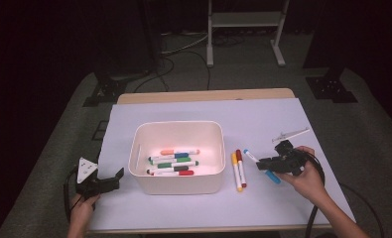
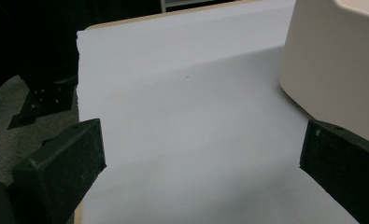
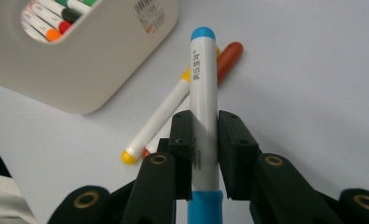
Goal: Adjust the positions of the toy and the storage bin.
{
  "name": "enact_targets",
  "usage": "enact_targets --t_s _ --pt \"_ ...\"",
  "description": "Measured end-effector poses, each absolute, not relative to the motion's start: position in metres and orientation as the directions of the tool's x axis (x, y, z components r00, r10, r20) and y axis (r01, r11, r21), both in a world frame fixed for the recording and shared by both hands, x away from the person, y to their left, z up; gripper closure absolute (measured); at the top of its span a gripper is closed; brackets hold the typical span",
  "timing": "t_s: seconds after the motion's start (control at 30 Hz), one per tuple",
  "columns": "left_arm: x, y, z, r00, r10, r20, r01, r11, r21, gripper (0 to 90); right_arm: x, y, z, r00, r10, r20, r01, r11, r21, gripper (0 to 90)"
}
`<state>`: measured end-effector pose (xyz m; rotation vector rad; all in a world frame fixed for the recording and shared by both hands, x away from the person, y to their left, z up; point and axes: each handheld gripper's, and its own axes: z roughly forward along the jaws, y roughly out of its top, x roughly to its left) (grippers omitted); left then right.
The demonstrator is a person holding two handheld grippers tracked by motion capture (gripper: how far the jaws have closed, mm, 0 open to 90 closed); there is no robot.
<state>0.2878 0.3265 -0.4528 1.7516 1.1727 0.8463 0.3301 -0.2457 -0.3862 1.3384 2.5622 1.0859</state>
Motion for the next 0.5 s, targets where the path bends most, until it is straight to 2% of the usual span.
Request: enact_targets --t_s 0.5 --pt "0.288 0.326 -0.453 0.334 0.94 0.077 0.37 -0.206 0.906 0.0 0.323 -0.234 -0.341 -0.677 0.689 0.259 0.651 0.398 0.646 75.5"
